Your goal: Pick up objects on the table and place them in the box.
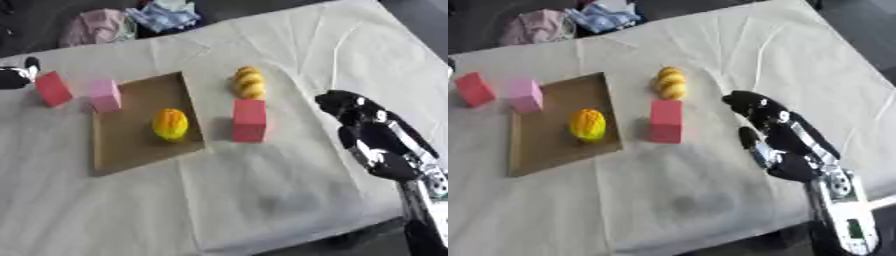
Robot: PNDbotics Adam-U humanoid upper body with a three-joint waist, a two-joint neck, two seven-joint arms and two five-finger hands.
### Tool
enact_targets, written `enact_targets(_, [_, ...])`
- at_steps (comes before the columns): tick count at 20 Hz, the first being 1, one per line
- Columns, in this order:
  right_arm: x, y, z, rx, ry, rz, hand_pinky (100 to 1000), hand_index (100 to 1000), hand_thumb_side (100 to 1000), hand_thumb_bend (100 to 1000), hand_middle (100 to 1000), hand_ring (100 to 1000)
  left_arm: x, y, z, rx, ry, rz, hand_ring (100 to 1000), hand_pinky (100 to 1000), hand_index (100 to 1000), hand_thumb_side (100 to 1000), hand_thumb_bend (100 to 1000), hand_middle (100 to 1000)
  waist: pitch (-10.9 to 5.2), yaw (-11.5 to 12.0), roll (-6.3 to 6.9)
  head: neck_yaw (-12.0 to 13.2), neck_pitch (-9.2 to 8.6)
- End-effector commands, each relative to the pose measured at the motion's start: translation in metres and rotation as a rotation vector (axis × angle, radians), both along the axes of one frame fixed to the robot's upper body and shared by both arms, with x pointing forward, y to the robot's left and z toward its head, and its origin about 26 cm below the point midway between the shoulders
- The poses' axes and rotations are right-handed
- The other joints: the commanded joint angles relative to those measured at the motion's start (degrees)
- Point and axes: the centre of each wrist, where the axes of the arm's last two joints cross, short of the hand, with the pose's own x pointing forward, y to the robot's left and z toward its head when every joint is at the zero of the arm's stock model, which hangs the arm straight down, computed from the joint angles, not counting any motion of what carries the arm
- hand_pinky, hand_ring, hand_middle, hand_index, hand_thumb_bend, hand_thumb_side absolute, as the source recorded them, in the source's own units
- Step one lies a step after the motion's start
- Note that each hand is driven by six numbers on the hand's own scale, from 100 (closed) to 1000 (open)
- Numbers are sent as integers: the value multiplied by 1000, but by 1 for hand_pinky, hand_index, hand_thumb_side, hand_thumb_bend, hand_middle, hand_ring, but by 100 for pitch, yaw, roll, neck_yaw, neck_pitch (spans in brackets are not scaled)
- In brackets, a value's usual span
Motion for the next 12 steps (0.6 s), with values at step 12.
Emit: enact_targets(12, [3, 2, 21, -9, -69, 20, 1000, 911, 372, 100, 857, 965, -6, 24, -3, 15, 58, 100, 805, 788, 890, 499, 220, 836, 185, -187, 143, 1020, -454])
